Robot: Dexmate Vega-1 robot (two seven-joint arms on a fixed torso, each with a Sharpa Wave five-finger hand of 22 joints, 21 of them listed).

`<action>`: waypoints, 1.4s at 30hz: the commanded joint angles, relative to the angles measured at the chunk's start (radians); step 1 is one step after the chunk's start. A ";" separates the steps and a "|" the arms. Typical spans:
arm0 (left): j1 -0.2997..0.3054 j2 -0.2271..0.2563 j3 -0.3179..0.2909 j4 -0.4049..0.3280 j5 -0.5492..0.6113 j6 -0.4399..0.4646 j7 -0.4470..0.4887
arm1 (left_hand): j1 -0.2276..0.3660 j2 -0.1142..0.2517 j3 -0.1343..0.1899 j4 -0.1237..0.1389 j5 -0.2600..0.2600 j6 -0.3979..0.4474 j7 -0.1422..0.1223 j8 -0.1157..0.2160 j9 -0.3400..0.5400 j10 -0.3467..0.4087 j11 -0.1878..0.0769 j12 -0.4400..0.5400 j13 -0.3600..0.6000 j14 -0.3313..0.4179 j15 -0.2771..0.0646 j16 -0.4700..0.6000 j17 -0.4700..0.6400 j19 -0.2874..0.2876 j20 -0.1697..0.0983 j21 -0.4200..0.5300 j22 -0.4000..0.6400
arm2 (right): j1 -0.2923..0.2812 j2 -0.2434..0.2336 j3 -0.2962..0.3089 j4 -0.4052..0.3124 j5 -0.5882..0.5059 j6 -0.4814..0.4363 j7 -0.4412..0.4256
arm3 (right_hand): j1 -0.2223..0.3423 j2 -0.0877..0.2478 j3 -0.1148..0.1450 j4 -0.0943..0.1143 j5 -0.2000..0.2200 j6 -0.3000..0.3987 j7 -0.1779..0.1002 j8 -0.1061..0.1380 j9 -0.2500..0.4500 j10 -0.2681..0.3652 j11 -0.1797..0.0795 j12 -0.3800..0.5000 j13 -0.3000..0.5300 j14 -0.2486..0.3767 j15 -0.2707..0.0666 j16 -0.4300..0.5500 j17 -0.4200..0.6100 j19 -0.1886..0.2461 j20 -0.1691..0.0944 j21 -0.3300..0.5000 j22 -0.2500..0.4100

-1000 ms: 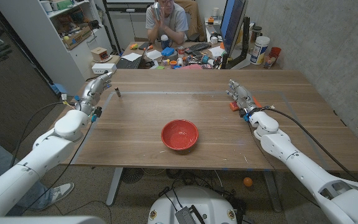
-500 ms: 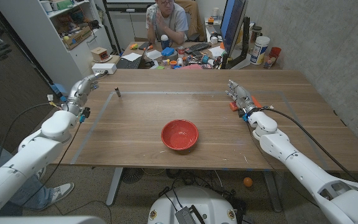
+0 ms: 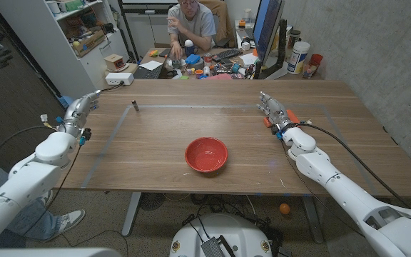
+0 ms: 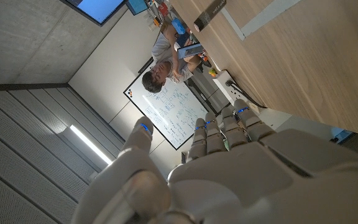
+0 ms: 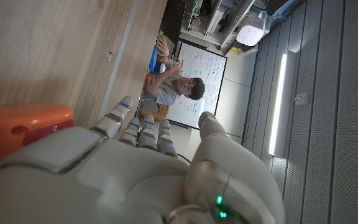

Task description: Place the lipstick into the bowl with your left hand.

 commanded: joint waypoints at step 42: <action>-0.464 0.006 0.443 0.146 0.344 0.442 0.046 | 0.169 -0.012 0.032 -0.029 0.004 0.026 -0.030 0.013 0.010 0.023 -0.024 0.018 0.024 0.016 0.020 -0.001 0.005 -0.018 0.087 -0.052 0.008 | 0.038 0.058 -0.001 0.136 0.009 0.114 0.071 | 0.010 -0.024 -0.020 -0.017 0.009 0.018 -0.009 0.009 0.006 0.019 0.000 0.004 0.003 0.016 0.007 0.007 0.001 0.006 0.025 0.007 0.005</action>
